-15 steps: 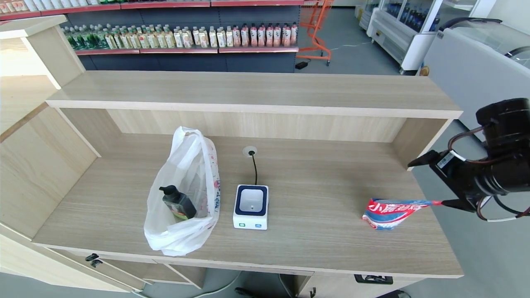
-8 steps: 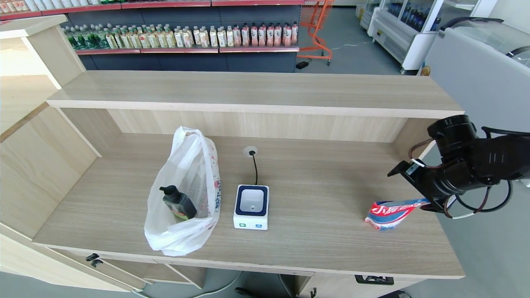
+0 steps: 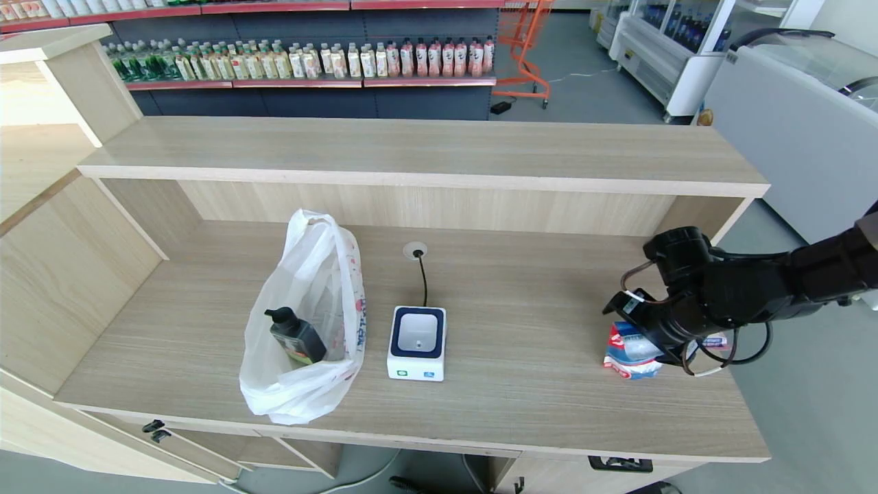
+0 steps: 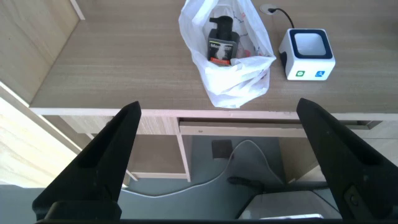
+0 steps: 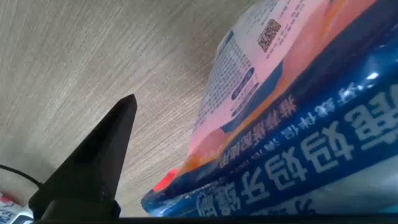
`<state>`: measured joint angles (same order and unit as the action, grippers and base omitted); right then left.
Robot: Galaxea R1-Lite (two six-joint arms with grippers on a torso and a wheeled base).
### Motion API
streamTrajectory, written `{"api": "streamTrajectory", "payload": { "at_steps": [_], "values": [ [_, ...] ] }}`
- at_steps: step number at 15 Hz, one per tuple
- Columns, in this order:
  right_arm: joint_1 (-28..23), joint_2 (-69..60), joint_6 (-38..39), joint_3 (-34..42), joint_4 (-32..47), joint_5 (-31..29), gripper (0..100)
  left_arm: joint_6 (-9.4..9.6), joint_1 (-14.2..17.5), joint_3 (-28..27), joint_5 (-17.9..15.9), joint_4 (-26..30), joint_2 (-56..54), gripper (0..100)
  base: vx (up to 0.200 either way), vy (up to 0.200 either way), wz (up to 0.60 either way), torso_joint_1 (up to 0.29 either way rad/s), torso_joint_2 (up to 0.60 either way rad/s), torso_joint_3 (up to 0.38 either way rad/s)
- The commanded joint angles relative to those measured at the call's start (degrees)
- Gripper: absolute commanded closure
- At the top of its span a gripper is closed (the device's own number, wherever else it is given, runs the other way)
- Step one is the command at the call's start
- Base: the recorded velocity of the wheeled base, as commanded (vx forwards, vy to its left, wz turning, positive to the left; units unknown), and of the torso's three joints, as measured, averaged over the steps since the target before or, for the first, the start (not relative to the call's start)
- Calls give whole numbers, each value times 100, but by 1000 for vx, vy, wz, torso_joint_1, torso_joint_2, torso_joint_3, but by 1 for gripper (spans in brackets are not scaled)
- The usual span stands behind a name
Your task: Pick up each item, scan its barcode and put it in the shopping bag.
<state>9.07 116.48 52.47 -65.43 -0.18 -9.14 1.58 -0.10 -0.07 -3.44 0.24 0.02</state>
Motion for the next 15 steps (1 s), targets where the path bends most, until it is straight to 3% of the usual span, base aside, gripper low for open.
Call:
{"api": "streamTrajectory", "payload": {
  "at_steps": [1, 5, 8, 11, 13, 14, 15],
  "values": [
    [113, 235, -255, 12, -201, -211, 100, 0, 1, -1, 1, 2, 6, 0, 0, 0, 0, 0, 0, 0],
    [148, 261, -1239, 39, -237, -395, 100, 0, 1, -1, 1, 2, 6, 0, 0, 0, 0, 0, 0, 0],
    [218, 164, -1898, 109, -324, -923, 100, 0, 1, -1, 1, 2, 6, 0, 0, 0, 0, 0, 0, 0],
    [253, -416, -2830, 478, -825, -764, 100, 0, 1, -1, 1, 2, 6, 0, 0, 0, 0, 0, 0, 0],
    [253, -1224, -3348, 1252, -1775, 405, 100, 0, 1, 7, 1, 2, -2, 0, 0, 0, 0, 0, 0, 0],
    [253, -1673, -3665, 1849, -2689, 1521, 100, 0, 1, -1, 1, 2, 6, 0, 0, 0, 0, 0, 0, 0],
    [253, -1787, -3761, 2113, -3322, 2154, 100, 0, 1, 7, 1, 2, 6, 0, 0, 0, 0, 0, 0, 0]
  ]
}}
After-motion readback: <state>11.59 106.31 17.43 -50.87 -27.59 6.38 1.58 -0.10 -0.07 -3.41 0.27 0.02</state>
